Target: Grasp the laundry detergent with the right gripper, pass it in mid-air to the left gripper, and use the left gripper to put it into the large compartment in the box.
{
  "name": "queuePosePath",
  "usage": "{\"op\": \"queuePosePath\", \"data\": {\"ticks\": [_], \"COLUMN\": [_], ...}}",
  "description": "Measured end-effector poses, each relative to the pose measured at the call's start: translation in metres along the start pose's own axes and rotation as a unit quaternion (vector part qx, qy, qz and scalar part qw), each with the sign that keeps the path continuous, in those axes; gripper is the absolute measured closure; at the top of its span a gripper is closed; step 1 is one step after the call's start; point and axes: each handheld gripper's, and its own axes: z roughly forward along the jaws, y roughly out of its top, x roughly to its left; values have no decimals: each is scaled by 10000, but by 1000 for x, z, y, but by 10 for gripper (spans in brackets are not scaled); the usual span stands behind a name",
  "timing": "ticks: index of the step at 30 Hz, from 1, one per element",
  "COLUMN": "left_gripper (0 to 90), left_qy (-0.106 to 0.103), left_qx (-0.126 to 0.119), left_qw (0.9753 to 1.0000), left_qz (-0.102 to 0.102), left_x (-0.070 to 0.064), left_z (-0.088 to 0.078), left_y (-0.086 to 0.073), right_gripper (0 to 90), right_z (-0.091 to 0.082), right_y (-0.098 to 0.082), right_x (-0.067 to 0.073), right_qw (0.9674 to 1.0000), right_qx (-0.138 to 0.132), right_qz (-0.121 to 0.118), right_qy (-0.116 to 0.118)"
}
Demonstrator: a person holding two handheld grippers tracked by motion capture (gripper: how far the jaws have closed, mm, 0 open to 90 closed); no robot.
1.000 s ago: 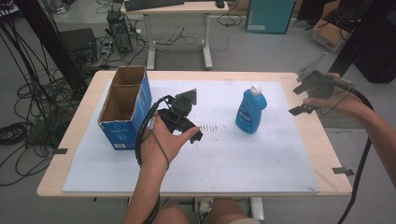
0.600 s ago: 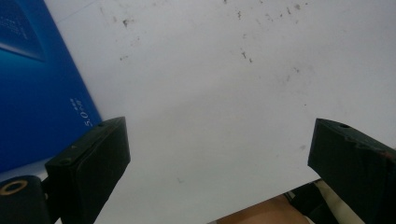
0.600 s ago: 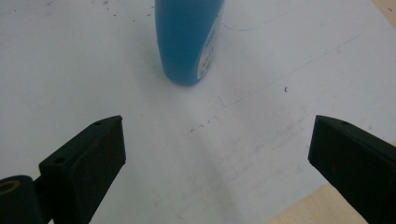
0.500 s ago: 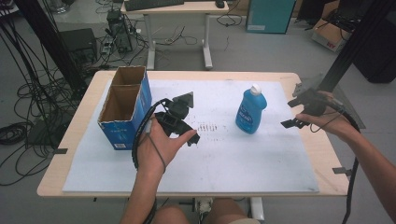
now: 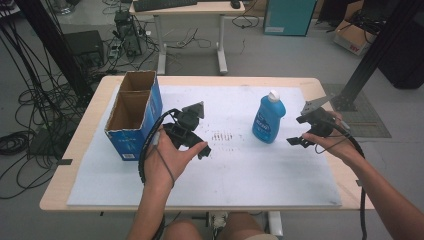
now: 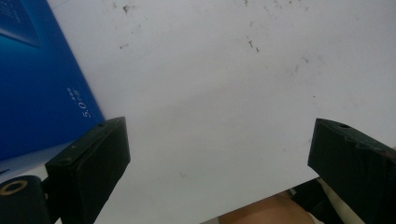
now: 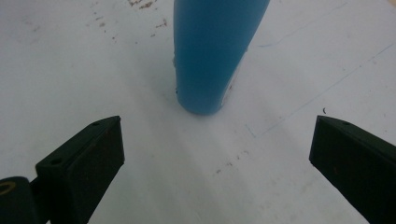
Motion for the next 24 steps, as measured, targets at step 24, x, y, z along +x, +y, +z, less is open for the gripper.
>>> {"op": "queuePosePath", "data": {"ticks": [24], "left_gripper": [60], "left_qy": [-20], "left_qx": [30], "left_qw": [10000], "left_qz": [-40], "left_x": [0], "left_z": [5], "left_y": [-2], "right_gripper": [15], "right_z": [50], "right_y": [4], "right_x": [24], "right_qw": [9801], "right_qx": [-1630], "right_qz": [966], "right_qy": [-595]}}
